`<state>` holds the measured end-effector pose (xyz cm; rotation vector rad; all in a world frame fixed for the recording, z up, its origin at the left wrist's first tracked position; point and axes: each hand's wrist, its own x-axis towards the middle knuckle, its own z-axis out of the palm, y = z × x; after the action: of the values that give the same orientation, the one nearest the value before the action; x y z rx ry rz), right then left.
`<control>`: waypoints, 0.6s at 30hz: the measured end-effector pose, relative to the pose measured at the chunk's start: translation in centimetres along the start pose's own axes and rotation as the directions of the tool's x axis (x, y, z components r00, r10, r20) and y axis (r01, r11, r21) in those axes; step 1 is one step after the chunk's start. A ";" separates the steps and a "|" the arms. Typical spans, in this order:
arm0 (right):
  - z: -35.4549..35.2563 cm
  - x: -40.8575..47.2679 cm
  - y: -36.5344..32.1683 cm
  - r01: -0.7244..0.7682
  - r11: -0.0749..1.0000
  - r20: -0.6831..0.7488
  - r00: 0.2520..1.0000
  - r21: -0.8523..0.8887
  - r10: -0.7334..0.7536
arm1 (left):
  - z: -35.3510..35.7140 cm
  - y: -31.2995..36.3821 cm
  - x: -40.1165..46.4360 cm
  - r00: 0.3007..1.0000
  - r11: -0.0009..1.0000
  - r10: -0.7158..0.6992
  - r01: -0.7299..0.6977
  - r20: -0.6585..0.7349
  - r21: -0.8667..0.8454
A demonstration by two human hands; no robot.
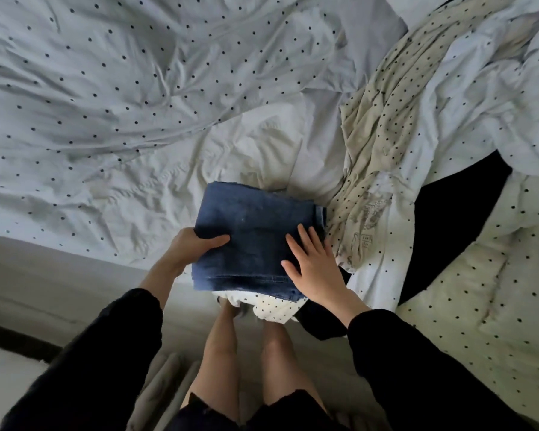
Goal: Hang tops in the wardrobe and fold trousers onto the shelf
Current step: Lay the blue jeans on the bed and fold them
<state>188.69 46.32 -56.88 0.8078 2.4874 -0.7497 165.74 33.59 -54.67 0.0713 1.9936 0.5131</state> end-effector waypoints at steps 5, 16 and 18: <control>1.0 -1.1 -1.0 0.147 0.963 0.037 0.989 -0.228 -0.142 | -0.2 -3.7 -0.9 0.998 1.000 0.006 -0.005 -0.055 0.012; 6.1 1.8 -2.2 0.110 0.894 -0.059 0.987 -0.434 -0.150 | 5.6 -10.5 -0.8 0.652 0.179 0.733 -0.461 0.195 0.869; 6.6 2.4 -2.0 0.118 0.883 -0.060 0.985 -0.455 -0.163 | 6.1 -11.6 0.5 0.650 0.121 0.740 -0.385 0.176 0.915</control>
<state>187.10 41.94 -62.50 0.5052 2.6733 -0.1547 172.76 25.21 -61.91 1.6854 2.2932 -0.2565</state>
